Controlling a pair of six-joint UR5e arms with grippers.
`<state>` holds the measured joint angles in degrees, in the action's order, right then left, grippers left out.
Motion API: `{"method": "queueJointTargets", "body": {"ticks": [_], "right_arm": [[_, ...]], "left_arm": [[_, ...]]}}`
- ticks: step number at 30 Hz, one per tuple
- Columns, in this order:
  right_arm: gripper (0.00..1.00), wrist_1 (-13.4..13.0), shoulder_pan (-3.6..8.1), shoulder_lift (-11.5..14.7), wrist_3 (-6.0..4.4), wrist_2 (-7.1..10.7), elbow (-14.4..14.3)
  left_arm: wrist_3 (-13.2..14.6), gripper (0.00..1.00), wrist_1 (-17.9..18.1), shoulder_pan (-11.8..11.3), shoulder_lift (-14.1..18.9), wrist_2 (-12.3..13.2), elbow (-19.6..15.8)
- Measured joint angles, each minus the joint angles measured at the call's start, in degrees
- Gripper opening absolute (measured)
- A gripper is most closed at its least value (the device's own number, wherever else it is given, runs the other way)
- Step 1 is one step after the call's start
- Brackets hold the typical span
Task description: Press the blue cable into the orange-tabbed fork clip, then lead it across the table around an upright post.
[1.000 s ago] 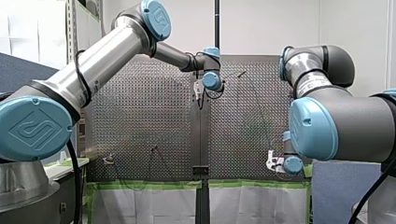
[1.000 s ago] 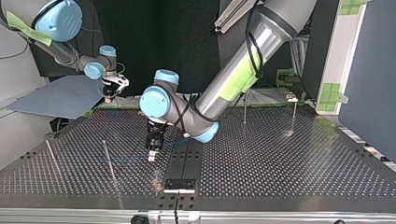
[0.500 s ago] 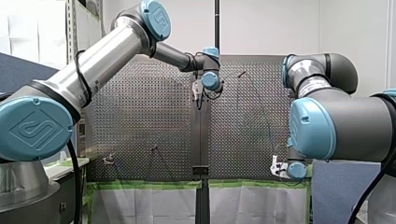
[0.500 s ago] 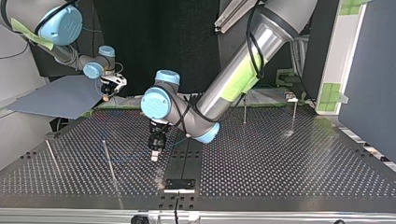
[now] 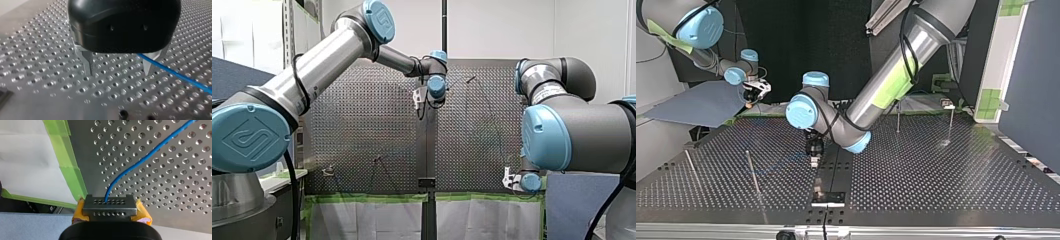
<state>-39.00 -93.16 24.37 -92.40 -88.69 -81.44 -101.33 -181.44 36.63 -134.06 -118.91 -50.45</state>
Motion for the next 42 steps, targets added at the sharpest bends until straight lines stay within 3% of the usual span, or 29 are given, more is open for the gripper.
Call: {"method": "queueJointTargets", "body": {"ticks": [5,14,21,29,42], "right_arm": [[0.00,0.30,0.10,-0.04,1.03,0.00,0.00],[0.00,-0.02,0.35,-0.07,1.31,-0.02,0.00],[0.00,-0.75,0.41,-0.15,0.95,-0.03,0.00],[0.00,-1.78,0.66,-1.54,-0.19,0.25,0.99],[0.00,-1.32,0.86,-1.79,-0.11,0.69,1.25]], "left_arm": [[-2.56,1.00,-0.54,-0.14,0.00,-0.59,-0.01],[-5.28,1.00,-0.67,-0.31,0.00,-0.60,0.01],[-6.16,1.00,-0.56,-0.69,0.00,0.22,0.02],[-6.59,1.00,-0.74,-0.88,0.00,1.00,0.01],[-12.01,1.00,-4.96,-1.77,0.12,4.89,0.02]]}}
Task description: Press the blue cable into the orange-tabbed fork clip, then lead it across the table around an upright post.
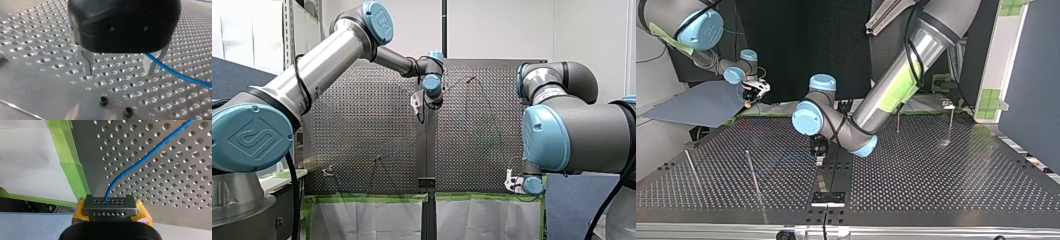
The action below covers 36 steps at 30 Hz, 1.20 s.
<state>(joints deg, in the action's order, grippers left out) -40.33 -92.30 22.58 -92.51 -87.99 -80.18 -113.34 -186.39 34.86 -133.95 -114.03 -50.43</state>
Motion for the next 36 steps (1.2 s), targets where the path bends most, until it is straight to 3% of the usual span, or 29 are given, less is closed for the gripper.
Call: {"method": "queueJointTargets", "body": {"ticks": [6,13,27,36], "right_arm": [[0.00,0.06,-0.02,-0.05,0.07,0.01,0.00],[0.00,-0.02,0.00,-0.14,0.17,0.01,0.01],[0.00,0.00,-0.11,-0.27,0.29,0.09,-0.02],[0.00,-0.07,-0.17,-0.28,0.31,0.10,-0.02]], "left_arm": [[-0.07,1.00,-3.31,-0.10,0.77,1.98,0.00],[0.63,1.00,-6.17,-0.02,1.66,1.58,-0.28],[1.92,1.00,-6.05,0.09,3.91,2.21,-2.37],[3.82,1.00,-7.06,1.05,5.50,5.46,-4.02]]}}
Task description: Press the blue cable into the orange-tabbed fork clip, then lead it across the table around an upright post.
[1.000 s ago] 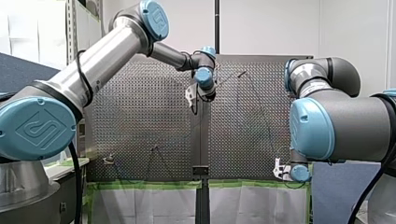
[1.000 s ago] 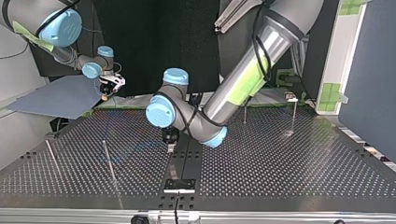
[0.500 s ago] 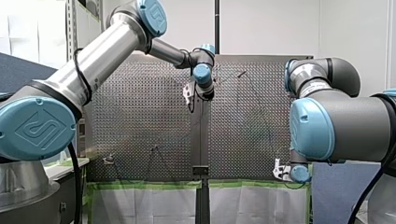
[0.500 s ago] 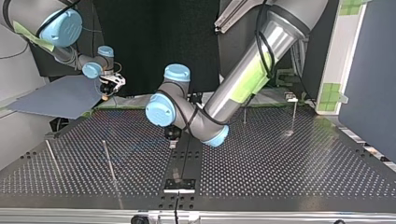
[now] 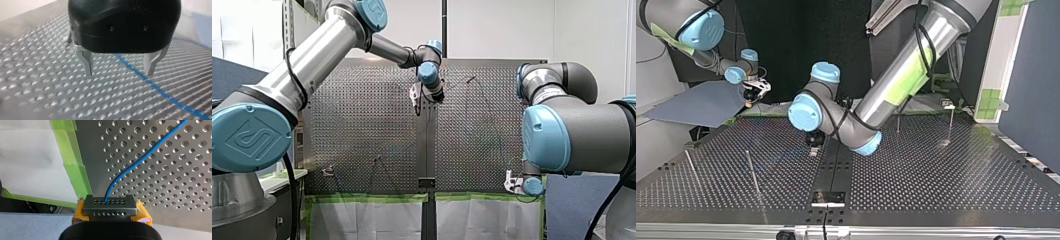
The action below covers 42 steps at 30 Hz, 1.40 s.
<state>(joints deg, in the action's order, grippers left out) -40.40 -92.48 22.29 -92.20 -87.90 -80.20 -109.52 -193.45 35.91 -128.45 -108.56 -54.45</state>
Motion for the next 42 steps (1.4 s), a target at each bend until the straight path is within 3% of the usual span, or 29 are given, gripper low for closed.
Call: {"method": "queueJointTargets", "body": {"ticks": [12,21,29,34,42], "right_arm": [[0.00,0.13,-0.18,0.00,0.07,0.00,0.01],[0.00,0.58,-0.27,0.00,0.06,0.01,0.32],[0.00,0.74,-0.37,0.00,0.01,0.00,0.34],[0.00,0.75,-0.54,0.00,0.06,0.00,0.34],[0.00,0.75,-0.84,0.00,0.07,0.00,0.41]], "left_arm": [[2.11,1.00,4.43,-0.23,5.89,4.37,-6.38],[6.31,1.00,7.97,0.91,9.50,9.26,-10.48],[10.62,1.00,12.07,1.79,9.68,13.40,-10.19],[11.99,1.00,12.81,2.15,9.68,13.65,-8.63],[12.01,1.00,12.87,2.24,9.68,13.72,-6.60]]}}
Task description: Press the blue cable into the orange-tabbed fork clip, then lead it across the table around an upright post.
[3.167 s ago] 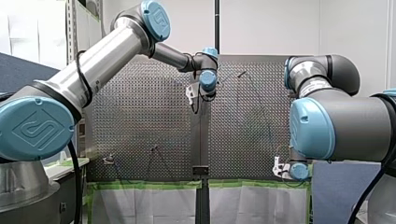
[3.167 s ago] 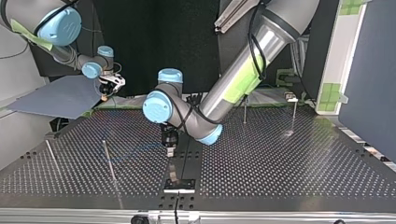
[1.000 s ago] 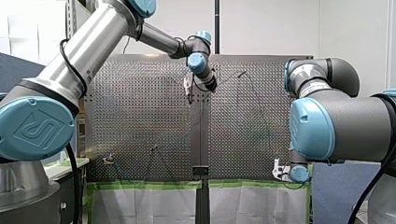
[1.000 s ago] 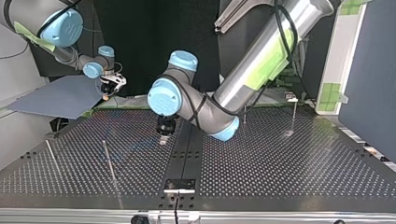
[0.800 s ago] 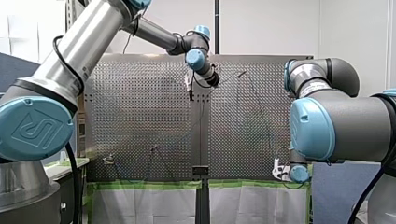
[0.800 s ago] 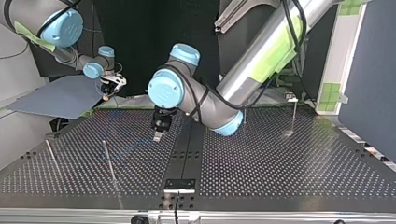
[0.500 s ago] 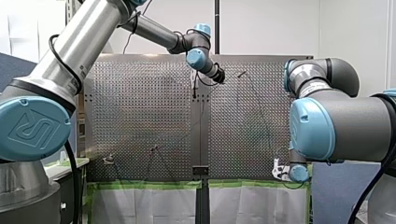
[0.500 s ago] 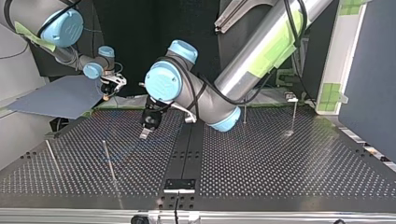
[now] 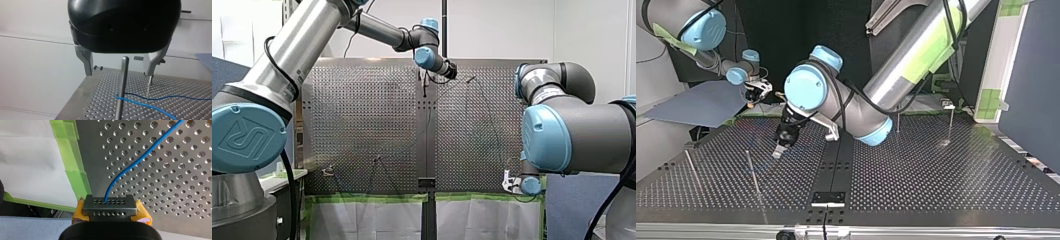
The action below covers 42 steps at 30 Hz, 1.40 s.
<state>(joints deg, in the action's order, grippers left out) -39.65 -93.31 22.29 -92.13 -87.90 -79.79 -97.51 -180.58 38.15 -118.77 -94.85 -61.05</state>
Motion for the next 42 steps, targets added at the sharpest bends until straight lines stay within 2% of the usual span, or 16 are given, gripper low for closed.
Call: {"method": "queueJointTargets", "body": {"ticks": [15,21,29,42], "right_arm": [[0.00,0.06,-0.16,0.00,-0.07,0.05,0.02],[0.00,0.26,-0.18,0.00,-0.06,0.16,0.02],[0.00,0.50,-0.17,0.00,-0.03,0.18,0.02],[0.00,0.53,-0.17,0.00,0.00,0.18,0.02]], "left_arm": [[-0.79,1.00,-0.47,0.33,0.01,-0.09,0.18],[-1.20,1.00,-0.64,0.36,0.01,-1.66,0.19],[-1.61,1.00,-1.39,0.36,0.01,-5.32,0.17],[-1.63,1.00,-1.45,0.36,0.07,-5.91,0.17]]}}
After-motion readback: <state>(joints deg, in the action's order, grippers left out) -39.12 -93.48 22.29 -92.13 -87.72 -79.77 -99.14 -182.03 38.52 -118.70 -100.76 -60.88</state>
